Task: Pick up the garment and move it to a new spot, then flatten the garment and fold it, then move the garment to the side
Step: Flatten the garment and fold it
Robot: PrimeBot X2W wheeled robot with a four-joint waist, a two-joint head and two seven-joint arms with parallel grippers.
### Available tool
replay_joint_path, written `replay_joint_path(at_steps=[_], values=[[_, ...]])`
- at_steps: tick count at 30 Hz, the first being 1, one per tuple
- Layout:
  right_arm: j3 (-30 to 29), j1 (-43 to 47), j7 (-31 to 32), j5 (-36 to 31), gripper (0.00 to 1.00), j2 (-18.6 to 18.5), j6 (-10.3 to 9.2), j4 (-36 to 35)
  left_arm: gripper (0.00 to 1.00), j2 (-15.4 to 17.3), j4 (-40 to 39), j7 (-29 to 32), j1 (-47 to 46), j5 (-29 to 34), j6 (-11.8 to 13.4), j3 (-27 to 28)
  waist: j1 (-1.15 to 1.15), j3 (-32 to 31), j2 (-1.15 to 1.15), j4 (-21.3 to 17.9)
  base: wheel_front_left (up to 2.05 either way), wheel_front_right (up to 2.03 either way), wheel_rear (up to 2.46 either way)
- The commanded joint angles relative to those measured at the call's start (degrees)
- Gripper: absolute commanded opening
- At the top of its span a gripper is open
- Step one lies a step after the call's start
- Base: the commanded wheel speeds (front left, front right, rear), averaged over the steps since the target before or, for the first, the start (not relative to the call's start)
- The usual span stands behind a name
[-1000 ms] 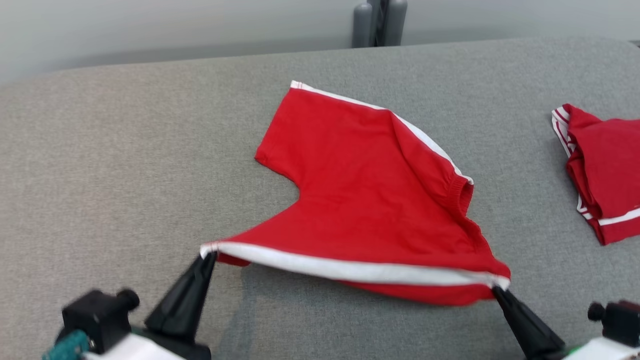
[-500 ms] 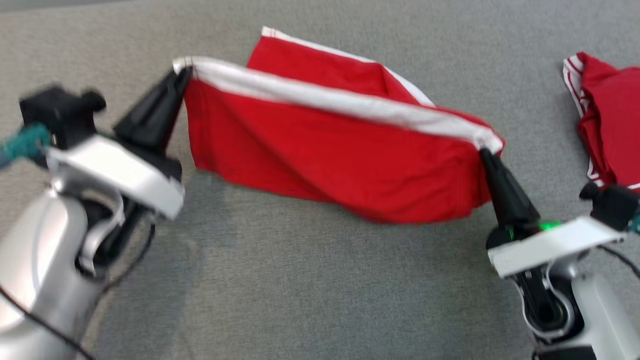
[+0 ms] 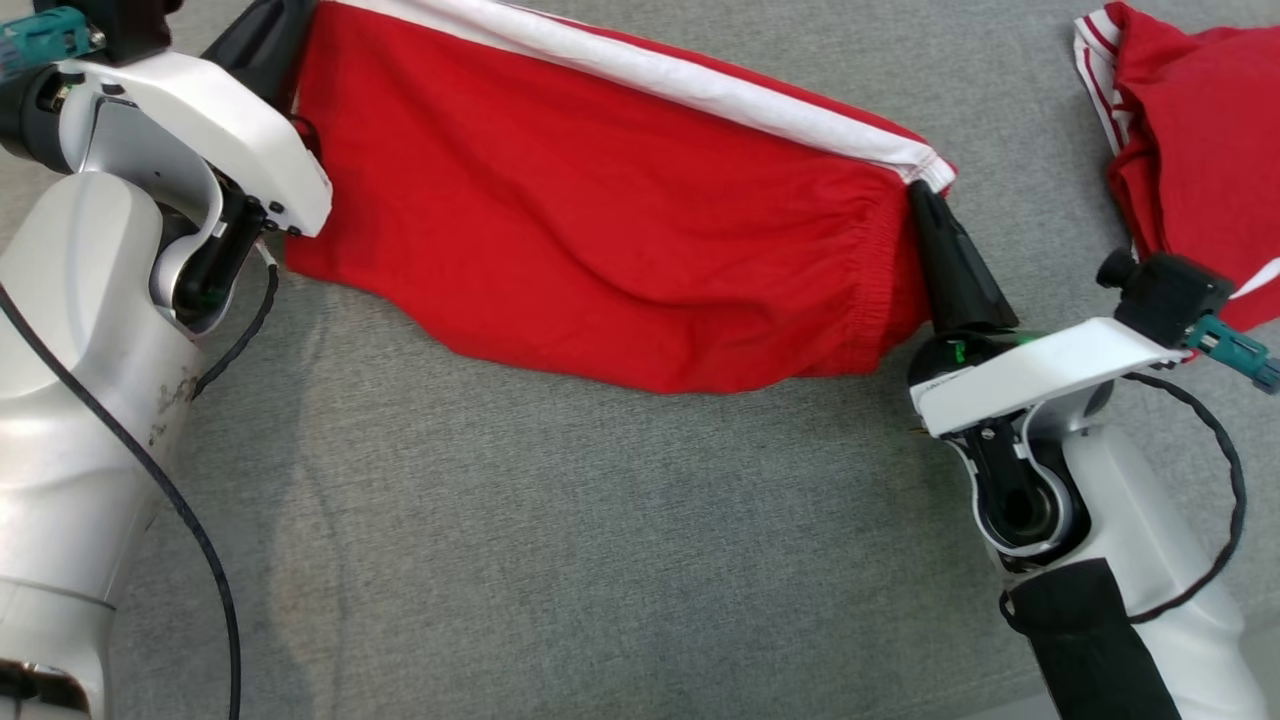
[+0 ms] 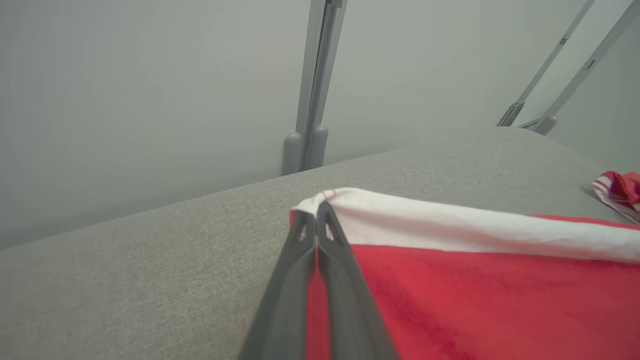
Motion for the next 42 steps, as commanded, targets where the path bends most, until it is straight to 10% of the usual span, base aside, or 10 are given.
replay_joint_path(at_steps=[1,2,3,4,14,30,42], values=[[1.1,-1.5,-0.9,0.9,0.24,-0.2,0.00,1.2,0.00,-0.4,3.1,-0.2,-1.9,-1.7,-0.2,-1.4,0.00,0.4,0.00,-1.0,0.00,0.00,0.00],[1.6,-1.9,-1.3,1.2,0.48,-0.2,0.00,1.6,0.24,-0.6,4.0,0.0,-2.4,-2.9,-0.2,-2.4,0.00,0.5,0.00,-1.2,0.00,0.00,0.00],[2.2,-2.0,-1.4,1.7,1.00,-0.2,0.00,2.0,0.86,-0.5,4.7,-0.2,-2.9,-3.7,-0.2,-3.4,0.00,0.4,0.00,-1.2,0.00,0.00,0.00],[2.7,-2.0,-1.7,1.8,1.00,-0.2,0.00,2.2,1.00,-0.3,5.2,-0.7,-3.3,-4.4,-0.2,-4.3,0.00,0.4,0.00,-1.3,0.00,0.00,0.00],[7.2,2.9,-5.3,-2.7,1.00,-5.5,0.00,-2.2,1.00,0.8,8.0,-11.1,0.0,-7.0,0.4,-6.5,0.00,-1.6,0.00,0.2,0.00,0.00,0.00],[-6.4,14.1,-8.2,-25.9,1.00,-6.5,0.00,-12.6,1.00,4.3,-26.8,-14.7,30.2,4.2,18.5,8.0,0.00,-8.0,0.00,4.6,0.00,0.00,0.00],[-12.8,23.0,-6.2,-31.4,1.00,-4.3,0.00,-15.4,1.00,4.4,-33.1,-14.5,42.5,5.6,21.1,9.2,0.00,-12.4,0.00,5.6,0.00,0.00,0.00]])
